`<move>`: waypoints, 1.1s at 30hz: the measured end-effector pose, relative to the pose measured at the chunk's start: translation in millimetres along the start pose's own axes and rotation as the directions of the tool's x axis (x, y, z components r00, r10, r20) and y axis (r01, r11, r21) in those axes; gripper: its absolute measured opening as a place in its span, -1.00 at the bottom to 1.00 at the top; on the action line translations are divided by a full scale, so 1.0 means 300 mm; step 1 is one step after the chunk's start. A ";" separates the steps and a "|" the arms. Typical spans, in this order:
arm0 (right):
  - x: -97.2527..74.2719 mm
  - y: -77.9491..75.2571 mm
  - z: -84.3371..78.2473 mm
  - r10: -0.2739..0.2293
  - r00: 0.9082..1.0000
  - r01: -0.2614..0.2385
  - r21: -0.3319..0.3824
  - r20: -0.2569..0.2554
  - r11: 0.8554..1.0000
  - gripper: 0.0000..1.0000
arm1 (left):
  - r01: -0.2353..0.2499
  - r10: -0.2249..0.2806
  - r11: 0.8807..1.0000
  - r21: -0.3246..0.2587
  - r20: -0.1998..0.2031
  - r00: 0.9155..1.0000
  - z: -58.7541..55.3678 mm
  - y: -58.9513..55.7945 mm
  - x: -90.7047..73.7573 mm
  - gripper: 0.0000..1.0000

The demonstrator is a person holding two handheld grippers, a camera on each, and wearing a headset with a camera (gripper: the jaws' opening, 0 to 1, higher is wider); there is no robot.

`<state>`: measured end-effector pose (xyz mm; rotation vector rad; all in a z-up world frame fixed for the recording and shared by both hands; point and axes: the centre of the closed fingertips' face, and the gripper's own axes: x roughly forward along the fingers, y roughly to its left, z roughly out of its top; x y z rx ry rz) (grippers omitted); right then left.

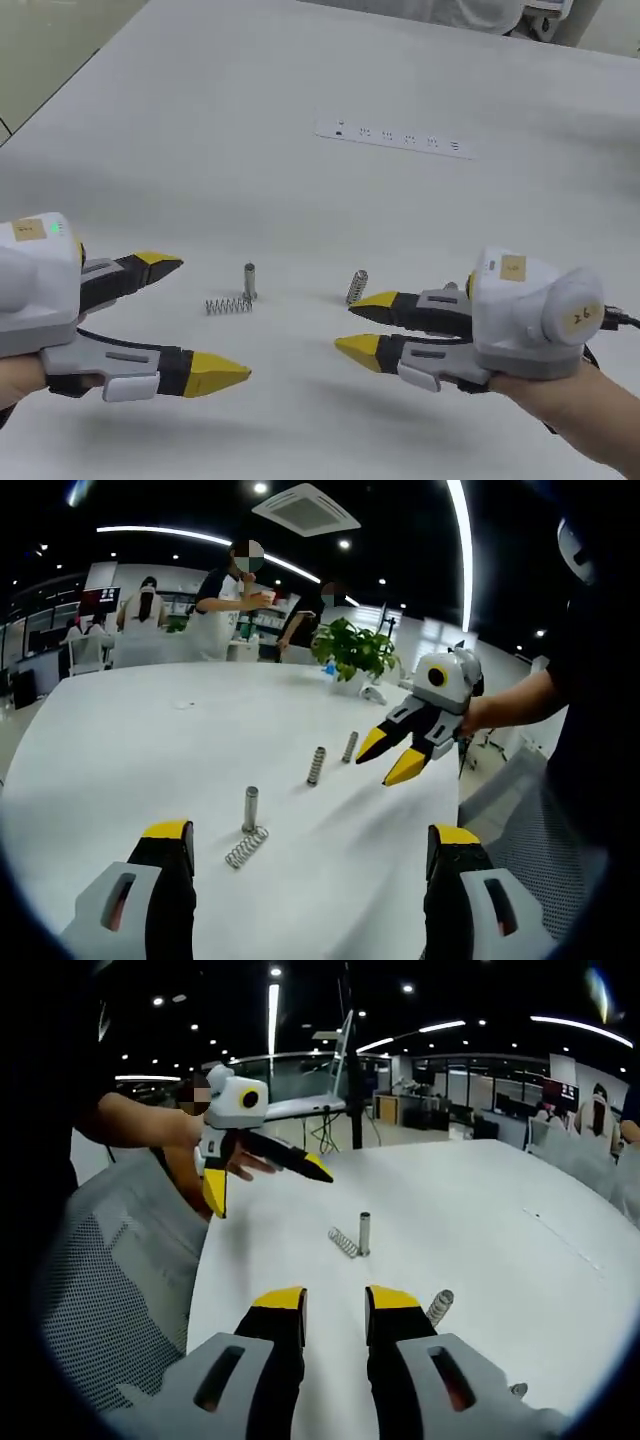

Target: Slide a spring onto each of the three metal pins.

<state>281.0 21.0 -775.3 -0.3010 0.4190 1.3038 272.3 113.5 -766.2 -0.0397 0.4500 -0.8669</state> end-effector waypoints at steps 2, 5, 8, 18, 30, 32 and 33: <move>0.033 0.000 0.021 0.014 1.000 -0.014 -0.025 -0.001 1.000 -0.57 | -0.003 0.003 1.000 -0.002 0.002 1.000 -0.002 0.002 -0.004 0.88; 0.072 0.007 0.054 0.035 0.999 -0.035 -0.044 0.003 0.998 -0.57 | -0.007 0.007 1.000 -0.005 0.005 1.000 -0.003 0.004 -0.009 0.88; 0.109 0.015 0.077 0.061 0.998 -0.061 -0.067 0.000 0.996 -0.57 | -0.009 0.009 1.000 -0.006 0.009 1.000 -0.001 0.003 -0.012 0.87; 0.225 0.051 0.094 0.116 0.993 -0.120 -0.121 -0.036 0.985 -0.60 | -0.015 0.015 1.000 -0.015 0.014 1.000 -0.008 0.006 -0.029 0.87; 0.336 0.055 0.060 0.101 0.989 -0.116 -0.137 -0.108 0.984 -0.63 | -0.026 0.027 0.999 -0.023 0.017 0.999 -0.015 0.013 -0.050 0.87; 0.352 0.047 0.057 0.087 0.989 -0.104 -0.146 -0.124 0.984 -0.65 | -0.028 0.029 0.999 -0.025 0.019 0.999 -0.018 0.014 -0.052 0.87; 0.361 0.039 0.053 0.074 0.988 -0.093 -0.140 -0.136 0.986 -0.67 | -0.029 0.030 0.999 -0.028 0.018 0.999 -0.022 0.015 -0.053 0.87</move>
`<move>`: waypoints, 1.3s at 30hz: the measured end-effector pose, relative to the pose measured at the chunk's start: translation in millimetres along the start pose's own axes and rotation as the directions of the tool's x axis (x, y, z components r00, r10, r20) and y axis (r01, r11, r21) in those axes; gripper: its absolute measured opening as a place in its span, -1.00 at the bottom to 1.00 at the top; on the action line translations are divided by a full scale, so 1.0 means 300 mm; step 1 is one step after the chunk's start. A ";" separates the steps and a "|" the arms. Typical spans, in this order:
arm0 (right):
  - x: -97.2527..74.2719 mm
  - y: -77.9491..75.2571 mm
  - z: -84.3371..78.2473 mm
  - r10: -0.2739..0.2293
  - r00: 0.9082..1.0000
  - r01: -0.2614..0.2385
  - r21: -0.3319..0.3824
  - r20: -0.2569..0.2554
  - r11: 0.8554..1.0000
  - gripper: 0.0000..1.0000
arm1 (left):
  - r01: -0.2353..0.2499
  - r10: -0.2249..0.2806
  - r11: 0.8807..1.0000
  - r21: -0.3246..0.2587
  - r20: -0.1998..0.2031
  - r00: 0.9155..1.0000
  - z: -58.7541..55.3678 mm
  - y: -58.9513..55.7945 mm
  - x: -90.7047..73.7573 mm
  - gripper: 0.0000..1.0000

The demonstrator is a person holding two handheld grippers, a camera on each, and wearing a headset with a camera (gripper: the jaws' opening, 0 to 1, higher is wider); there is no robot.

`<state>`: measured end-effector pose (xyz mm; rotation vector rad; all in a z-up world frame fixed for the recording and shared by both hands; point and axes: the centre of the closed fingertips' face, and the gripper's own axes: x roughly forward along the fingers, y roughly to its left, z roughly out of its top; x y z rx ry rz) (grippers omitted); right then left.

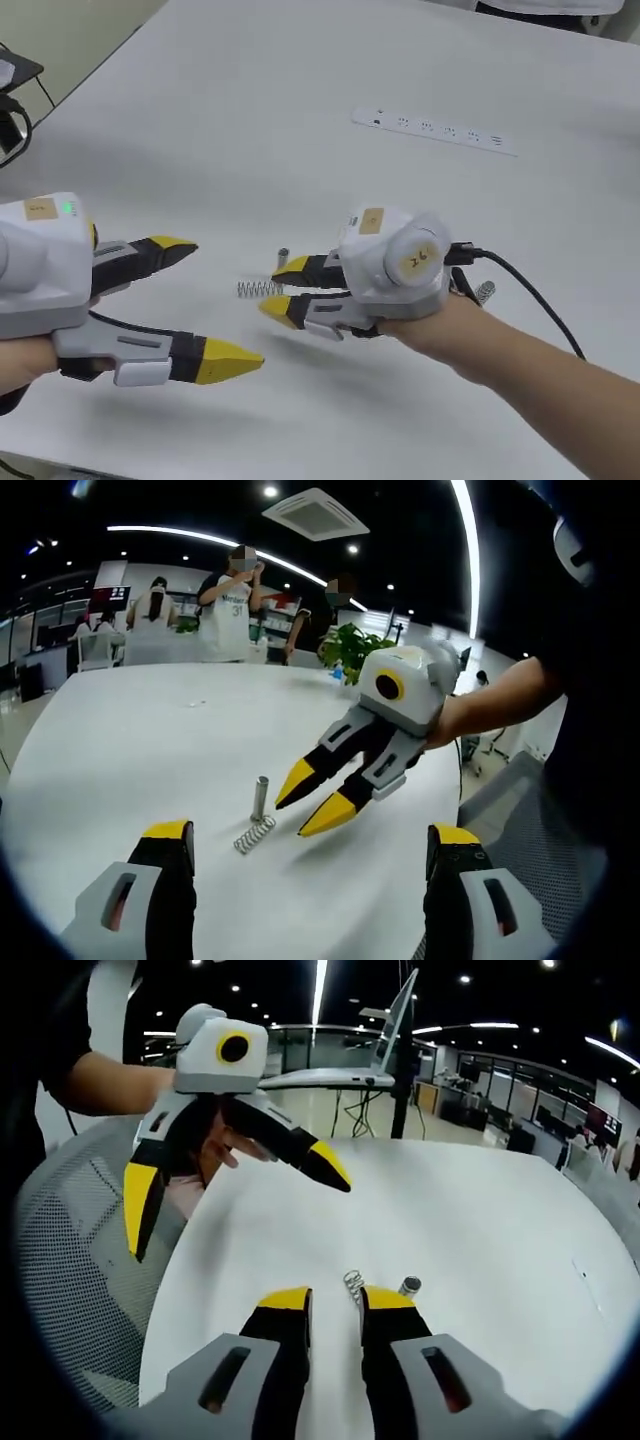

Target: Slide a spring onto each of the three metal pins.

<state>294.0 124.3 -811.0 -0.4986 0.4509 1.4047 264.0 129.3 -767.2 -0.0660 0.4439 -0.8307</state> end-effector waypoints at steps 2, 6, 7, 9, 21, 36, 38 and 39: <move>0.015 0.001 -0.006 0.009 1.000 -0.009 0.028 -0.009 1.000 -0.66 | -0.002 0.002 1.000 -0.001 -0.002 1.000 -0.004 0.002 -0.002 0.86; 0.039 0.006 -0.009 0.009 1.000 -0.008 0.013 -0.024 1.000 -0.65 | -0.004 0.004 1.000 -0.003 0.001 1.000 -0.004 0.003 -0.007 0.86; 0.044 0.007 -0.009 0.008 1.000 -0.007 0.011 -0.027 1.000 -0.65 | -0.004 0.004 1.000 -0.003 0.001 1.000 -0.005 0.004 -0.008 0.86; 0.050 0.004 -0.010 0.002 0.999 -0.001 0.007 -0.032 1.000 -0.64 | -0.005 0.005 1.000 -0.006 0.002 1.000 -0.007 0.004 -0.009 0.86; 0.079 -0.018 -0.045 -0.037 0.997 0.038 0.011 -0.071 0.999 -0.62 | -0.004 0.004 1.000 -0.012 -0.001 1.000 -0.011 0.004 -0.013 0.86; 0.090 -0.024 -0.053 -0.045 0.996 0.045 -0.002 -0.082 0.999 -0.63 | -0.004 0.004 1.000 -0.021 -0.005 1.000 -0.019 -0.001 -0.016 0.84; 0.092 -0.026 -0.054 -0.049 0.995 0.047 -0.026 -0.091 0.999 -0.63 | -0.004 0.004 1.000 -0.021 -0.007 1.000 -0.021 -0.001 -0.017 0.84; 0.095 -0.026 -0.056 -0.053 0.994 0.049 -0.042 -0.097 0.998 -0.63 | -0.004 0.004 1.000 -0.021 -0.008 1.000 -0.022 -0.002 -0.017 0.84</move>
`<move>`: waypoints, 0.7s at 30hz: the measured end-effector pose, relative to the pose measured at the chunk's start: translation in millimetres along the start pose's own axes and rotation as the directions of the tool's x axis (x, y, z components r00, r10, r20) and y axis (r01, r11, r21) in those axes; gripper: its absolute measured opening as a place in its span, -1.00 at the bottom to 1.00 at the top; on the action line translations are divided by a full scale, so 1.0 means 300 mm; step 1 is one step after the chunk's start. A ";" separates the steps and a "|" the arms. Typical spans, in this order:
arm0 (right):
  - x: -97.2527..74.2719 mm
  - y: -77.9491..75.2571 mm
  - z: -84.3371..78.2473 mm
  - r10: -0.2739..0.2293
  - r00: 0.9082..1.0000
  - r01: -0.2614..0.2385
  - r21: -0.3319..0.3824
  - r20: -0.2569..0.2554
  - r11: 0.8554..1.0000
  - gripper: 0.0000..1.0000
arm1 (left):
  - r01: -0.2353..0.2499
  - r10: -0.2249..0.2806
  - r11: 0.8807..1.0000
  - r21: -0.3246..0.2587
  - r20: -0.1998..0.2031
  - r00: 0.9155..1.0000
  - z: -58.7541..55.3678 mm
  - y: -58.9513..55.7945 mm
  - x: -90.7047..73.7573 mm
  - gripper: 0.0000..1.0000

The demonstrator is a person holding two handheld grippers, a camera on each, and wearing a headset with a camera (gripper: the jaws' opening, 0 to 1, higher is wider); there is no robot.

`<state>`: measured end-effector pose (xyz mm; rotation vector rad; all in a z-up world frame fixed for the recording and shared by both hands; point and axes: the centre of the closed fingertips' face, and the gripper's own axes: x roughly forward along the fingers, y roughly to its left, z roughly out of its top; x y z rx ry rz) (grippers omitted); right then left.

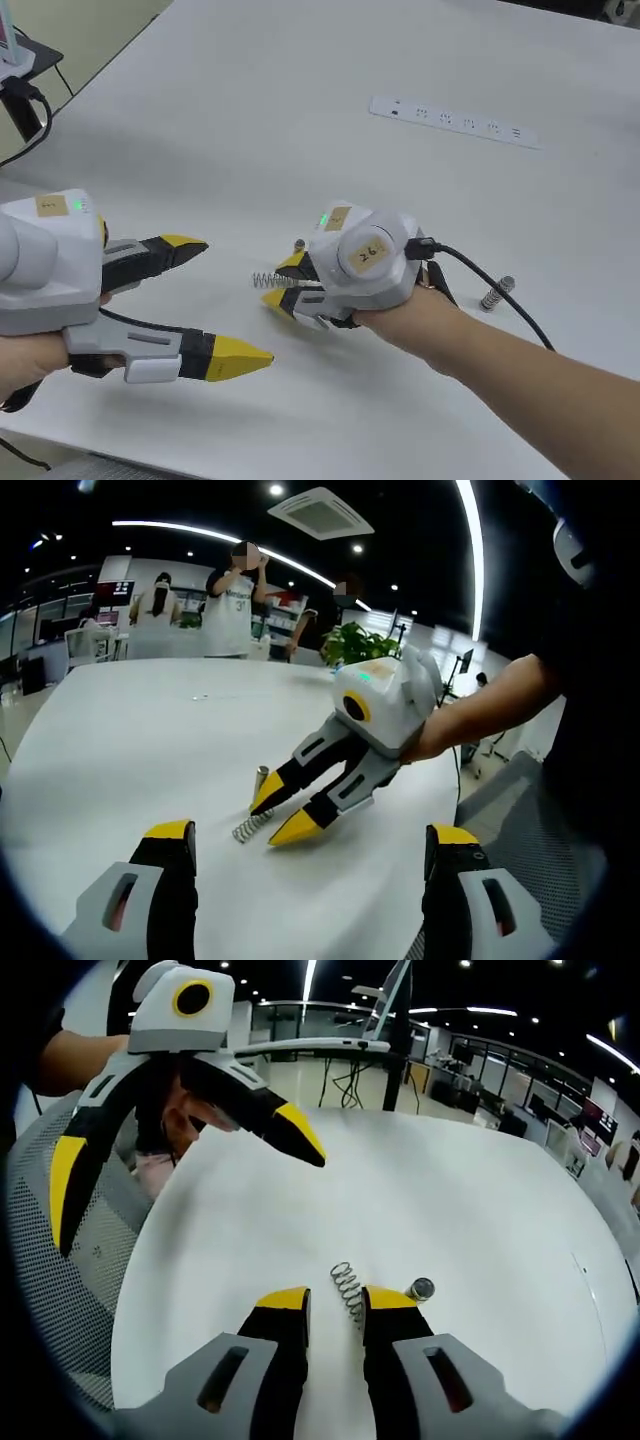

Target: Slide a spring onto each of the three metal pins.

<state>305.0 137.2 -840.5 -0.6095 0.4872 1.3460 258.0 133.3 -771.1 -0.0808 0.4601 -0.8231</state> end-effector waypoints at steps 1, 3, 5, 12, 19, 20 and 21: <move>0.002 0.000 -0.001 -0.001 1.000 0.001 -0.009 -0.005 1.000 -0.63 | 0.001 -0.001 1.000 0.000 0.000 1.000 0.000 -0.001 0.000 0.84; 0.005 0.002 0.000 -0.002 1.000 0.002 -0.018 -0.008 1.000 -0.63 | 0.000 0.000 1.000 -0.002 0.000 1.000 0.000 -0.001 0.000 0.83; 0.008 0.004 0.003 0.000 1.000 0.000 -0.020 -0.008 1.000 -0.63 | 0.001 -0.001 1.000 -0.003 0.001 1.000 0.001 -0.001 0.001 0.83; 0.025 -0.005 -0.012 -0.023 0.998 0.020 -0.056 -0.055 0.998 -0.64 | 0.004 -0.004 1.000 -0.006 -0.002 1.000 -0.006 -0.005 0.004 0.83; 0.024 0.000 -0.035 -0.019 0.997 0.015 -0.057 -0.074 0.998 -0.81 | 0.004 -0.004 1.000 -0.009 -0.004 1.000 -0.011 -0.005 0.003 0.83; 0.025 0.002 -0.032 -0.018 0.998 0.015 -0.044 -0.062 0.999 -0.83 | 0.003 -0.003 1.000 -0.009 -0.004 1.000 -0.011 -0.005 0.003 0.83; 0.025 0.001 -0.036 -0.017 0.998 0.014 -0.049 -0.066 0.999 -0.83 | 0.003 -0.004 1.000 -0.010 -0.004 1.000 -0.011 -0.005 0.003 0.83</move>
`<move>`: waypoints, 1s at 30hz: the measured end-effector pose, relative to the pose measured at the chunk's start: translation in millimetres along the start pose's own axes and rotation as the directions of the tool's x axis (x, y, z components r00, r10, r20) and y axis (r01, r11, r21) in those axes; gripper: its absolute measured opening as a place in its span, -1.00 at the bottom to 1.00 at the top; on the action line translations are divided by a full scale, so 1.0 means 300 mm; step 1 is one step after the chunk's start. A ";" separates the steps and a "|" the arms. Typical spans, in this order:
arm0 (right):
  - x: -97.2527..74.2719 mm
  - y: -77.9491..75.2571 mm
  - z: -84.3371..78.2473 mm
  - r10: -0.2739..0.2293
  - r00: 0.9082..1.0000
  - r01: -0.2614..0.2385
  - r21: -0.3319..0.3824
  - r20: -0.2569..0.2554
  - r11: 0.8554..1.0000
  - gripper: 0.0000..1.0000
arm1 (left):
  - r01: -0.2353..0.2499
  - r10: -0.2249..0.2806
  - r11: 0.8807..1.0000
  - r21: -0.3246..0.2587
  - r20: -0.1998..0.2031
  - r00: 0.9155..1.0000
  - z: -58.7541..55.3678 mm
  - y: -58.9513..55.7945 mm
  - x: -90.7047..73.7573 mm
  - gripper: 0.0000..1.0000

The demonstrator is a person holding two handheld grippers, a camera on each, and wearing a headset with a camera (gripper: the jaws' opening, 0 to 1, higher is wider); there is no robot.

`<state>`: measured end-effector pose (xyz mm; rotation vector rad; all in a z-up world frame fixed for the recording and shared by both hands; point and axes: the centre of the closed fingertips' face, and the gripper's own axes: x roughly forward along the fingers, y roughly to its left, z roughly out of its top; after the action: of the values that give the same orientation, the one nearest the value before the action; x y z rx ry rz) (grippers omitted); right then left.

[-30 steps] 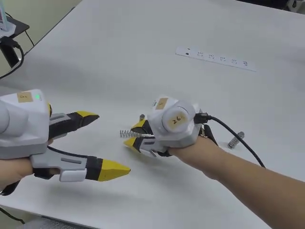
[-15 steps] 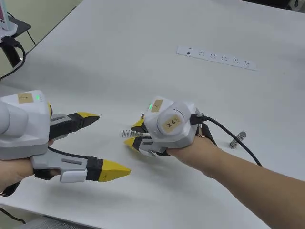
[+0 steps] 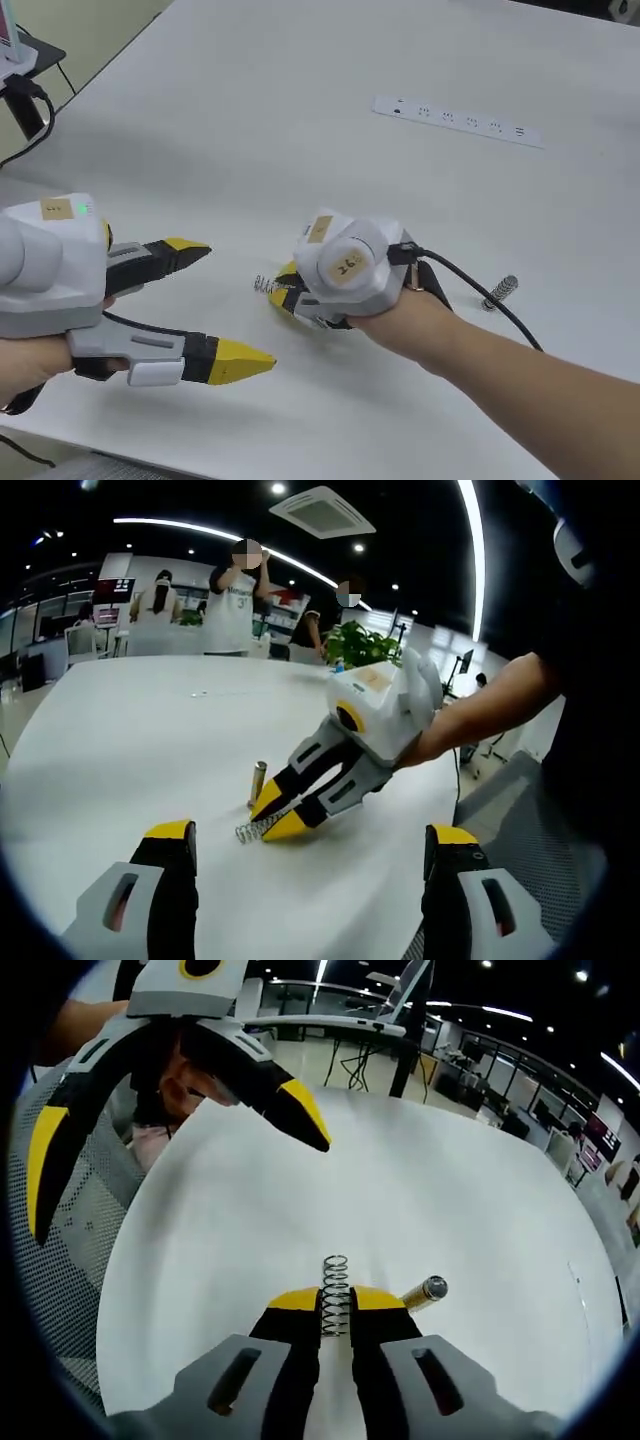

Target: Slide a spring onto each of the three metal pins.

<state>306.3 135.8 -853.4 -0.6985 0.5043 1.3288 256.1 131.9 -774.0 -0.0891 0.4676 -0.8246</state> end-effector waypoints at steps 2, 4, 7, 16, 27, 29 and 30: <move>-0.002 -0.001 0.002 0.000 1.000 0.000 -0.008 0.004 1.000 -0.83 | 0.000 0.000 1.000 0.000 -0.001 1.000 -0.001 -0.001 0.001 0.83; -0.002 0.000 0.001 0.003 1.000 -0.003 -0.015 0.002 1.000 -0.83 | 0.001 -0.001 1.000 0.002 -0.004 1.000 -0.003 -0.002 0.001 0.83; -0.006 0.005 0.000 0.009 1.000 -0.009 -0.024 0.003 1.000 -0.83 | 0.001 -0.001 1.000 0.001 -0.008 1.000 -0.006 -0.003 0.001 0.83; -0.075 0.010 0.041 0.013 0.999 -0.011 -0.044 0.041 0.999 -0.83 | 0.006 -0.006 1.000 0.012 0.000 1.000 0.014 -0.014 0.004 0.82; -0.211 -0.009 0.071 -0.015 0.995 0.018 -0.036 0.103 0.999 -0.83 | 0.044 -0.044 0.998 0.054 0.000 0.999 0.042 -0.057 0.050 0.81; -0.237 -0.011 0.062 -0.015 0.994 0.019 -0.034 0.106 0.999 -0.83 | 0.053 -0.053 0.997 0.054 0.007 0.999 0.052 -0.064 0.058 0.79; -0.255 -0.017 0.053 -0.021 0.994 0.025 -0.037 0.105 0.999 -0.83 | 0.055 -0.055 0.997 0.054 0.009 0.998 0.055 -0.065 0.062 0.79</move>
<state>296.2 93.4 -788.3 -0.6604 0.3861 1.3495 260.7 103.4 -761.0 -0.0572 0.4345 -0.8897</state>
